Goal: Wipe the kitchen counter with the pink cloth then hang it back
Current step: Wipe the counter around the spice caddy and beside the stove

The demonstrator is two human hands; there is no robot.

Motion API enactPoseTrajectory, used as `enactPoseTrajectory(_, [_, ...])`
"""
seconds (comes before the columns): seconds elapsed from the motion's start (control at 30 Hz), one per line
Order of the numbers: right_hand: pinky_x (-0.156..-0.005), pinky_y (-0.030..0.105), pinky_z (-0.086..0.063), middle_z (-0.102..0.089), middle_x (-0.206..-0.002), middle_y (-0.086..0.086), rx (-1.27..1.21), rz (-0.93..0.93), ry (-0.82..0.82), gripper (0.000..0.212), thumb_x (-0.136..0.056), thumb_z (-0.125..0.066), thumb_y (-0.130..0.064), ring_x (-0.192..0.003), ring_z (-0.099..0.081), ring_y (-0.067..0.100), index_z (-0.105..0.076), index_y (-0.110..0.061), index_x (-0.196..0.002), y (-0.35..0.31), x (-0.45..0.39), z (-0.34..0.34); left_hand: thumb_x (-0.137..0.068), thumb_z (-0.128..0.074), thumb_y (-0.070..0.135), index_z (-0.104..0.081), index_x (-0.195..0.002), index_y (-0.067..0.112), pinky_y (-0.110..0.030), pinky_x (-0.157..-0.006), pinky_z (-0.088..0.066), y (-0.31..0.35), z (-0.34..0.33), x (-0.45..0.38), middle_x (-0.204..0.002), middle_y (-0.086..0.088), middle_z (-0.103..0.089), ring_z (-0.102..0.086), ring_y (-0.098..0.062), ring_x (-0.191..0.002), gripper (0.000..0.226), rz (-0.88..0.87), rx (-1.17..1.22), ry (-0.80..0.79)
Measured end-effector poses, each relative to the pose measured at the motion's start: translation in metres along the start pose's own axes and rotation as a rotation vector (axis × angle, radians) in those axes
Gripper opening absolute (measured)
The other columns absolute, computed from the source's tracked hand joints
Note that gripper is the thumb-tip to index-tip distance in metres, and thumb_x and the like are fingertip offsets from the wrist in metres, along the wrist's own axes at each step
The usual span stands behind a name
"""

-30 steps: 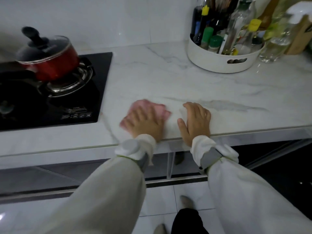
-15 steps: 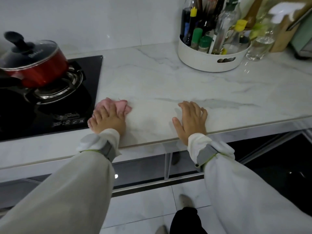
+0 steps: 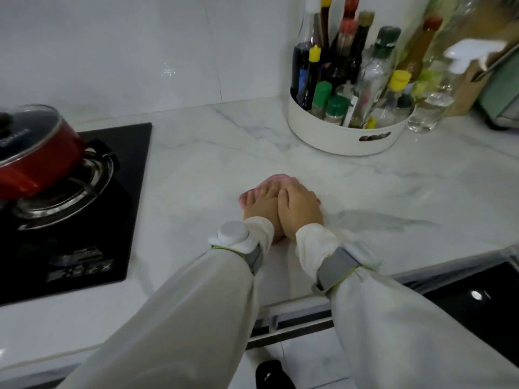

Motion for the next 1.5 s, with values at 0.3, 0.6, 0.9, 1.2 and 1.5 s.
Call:
enactPoseTrajectory(0.3, [-0.103, 0.037, -0.039, -0.056, -0.127, 0.016, 0.044, -0.055, -0.023, 0.042, -0.097, -0.031, -0.027, -0.117, -0.052, 0.031, -0.056, -0.002, -0.12, -0.007, -0.112, -0.019, -0.091, -0.051, 0.037, -0.001, -0.152, 0.013, -0.039, -0.12, 0.003, -0.016, 0.026, -0.112, -0.161, -0.003, 0.008, 0.005, -0.022, -0.149, 0.083, -0.119, -0.159, -0.095])
enactPoseTrajectory(0.6, [-0.105, 0.032, -0.032, -0.051, -0.137, 0.014, -0.071, 0.045, -0.136, 0.038, -0.1, -0.033, -0.027, -0.126, -0.046, 0.027, -0.049, -0.007, -0.128, -0.011, -0.198, -0.031, -0.089, -0.054, 0.031, -0.041, -0.143, 0.018, -0.038, -0.119, -0.014, -0.039, 0.054, -0.192, -0.153, -0.006, -0.032, -0.025, -0.025, -0.143, 0.057, -0.143, -0.105, 0.118])
enactPoseTrajectory(0.9, [-0.111, 0.032, -0.029, -0.035, -0.148, 0.016, 0.0, 0.027, -0.185, 0.062, -0.094, -0.044, -0.014, -0.135, -0.036, 0.029, -0.014, -0.006, -0.148, -0.015, -0.22, -0.051, -0.097, -0.024, 0.053, -0.001, -0.152, 0.034, -0.05, -0.118, -0.001, -0.052, 0.071, -0.302, -0.162, -0.005, 0.008, 0.007, -0.029, -0.149, 0.064, -0.012, -0.168, -0.01])
enactPoseTrajectory(1.2, [-0.065, 0.036, -0.056, -0.067, -0.071, 0.019, 0.039, -0.006, -0.042, 0.03, -0.062, -0.041, -0.016, -0.069, -0.067, 0.035, -0.065, 0.001, -0.063, -0.021, -0.214, -0.06, -0.095, -0.019, 0.06, -0.007, -0.152, 0.027, -0.051, -0.119, -0.003, -0.123, 0.1, -0.285, -0.161, -0.009, -0.003, -0.003, -0.033, -0.148, 0.067, 0.279, -0.029, 0.116])
enactPoseTrajectory(1.5, [-0.092, 0.044, -0.048, -0.066, -0.096, 0.026, 0.077, -0.048, -0.073, 0.056, -0.072, -0.021, -0.024, -0.101, -0.061, 0.04, -0.066, 0.007, -0.084, -0.03, -0.212, -0.059, -0.097, -0.013, 0.057, -0.004, -0.154, 0.019, -0.053, -0.118, 0.004, -0.275, 0.112, -0.186, -0.161, -0.012, 0.002, 0.002, -0.033, -0.148, 0.069, 0.81, 0.019, 0.187])
Point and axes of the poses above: each hand's wrist, its own x-axis away from the middle knuckle, its own z-axis out of the back of the hand, y = z × x, the point moved 7 cm from there along -x, towards the middle knuckle
